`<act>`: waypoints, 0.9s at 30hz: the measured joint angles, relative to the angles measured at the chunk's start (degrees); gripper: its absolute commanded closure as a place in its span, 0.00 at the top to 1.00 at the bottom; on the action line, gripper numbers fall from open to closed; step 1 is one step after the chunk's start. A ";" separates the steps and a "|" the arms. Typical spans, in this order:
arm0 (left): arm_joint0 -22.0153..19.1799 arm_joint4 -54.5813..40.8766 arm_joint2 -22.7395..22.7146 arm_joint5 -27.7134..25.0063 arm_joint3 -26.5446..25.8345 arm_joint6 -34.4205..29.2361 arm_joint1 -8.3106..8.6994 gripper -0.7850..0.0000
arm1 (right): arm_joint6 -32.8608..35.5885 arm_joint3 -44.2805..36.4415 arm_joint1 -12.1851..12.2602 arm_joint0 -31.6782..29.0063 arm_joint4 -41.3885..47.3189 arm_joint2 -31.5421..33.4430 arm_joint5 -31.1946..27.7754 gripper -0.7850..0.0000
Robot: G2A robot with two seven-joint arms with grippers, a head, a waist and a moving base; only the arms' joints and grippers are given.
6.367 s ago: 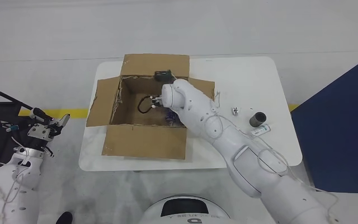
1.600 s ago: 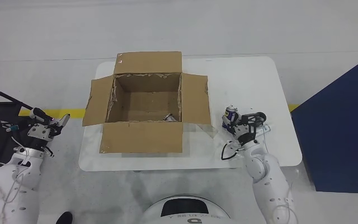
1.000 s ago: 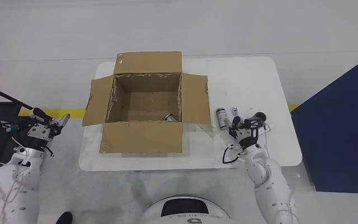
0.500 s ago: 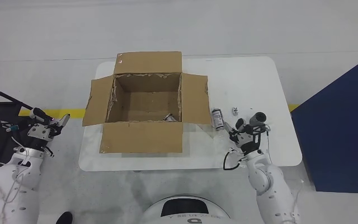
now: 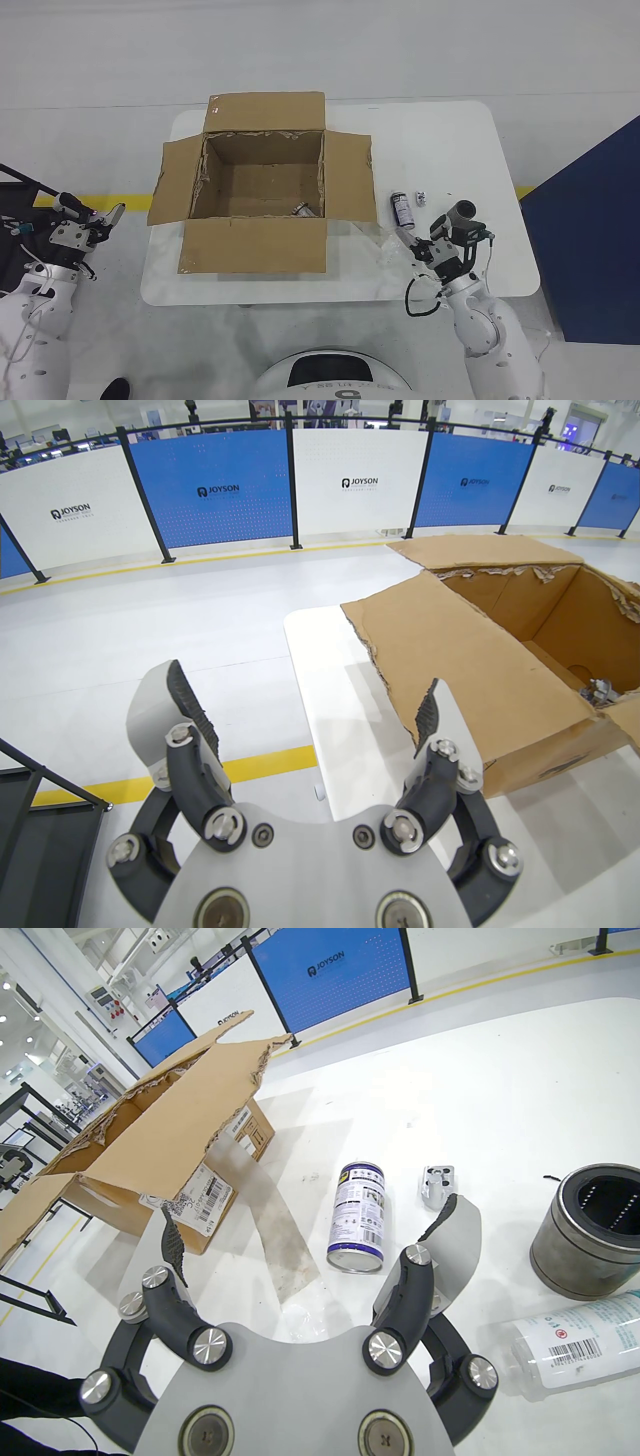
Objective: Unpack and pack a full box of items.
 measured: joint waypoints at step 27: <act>0.00 0.00 0.00 0.00 0.00 0.00 0.00 1.00 | 7.54 -6.19 0.24 2.14 10.36 0.70 1.98 1.00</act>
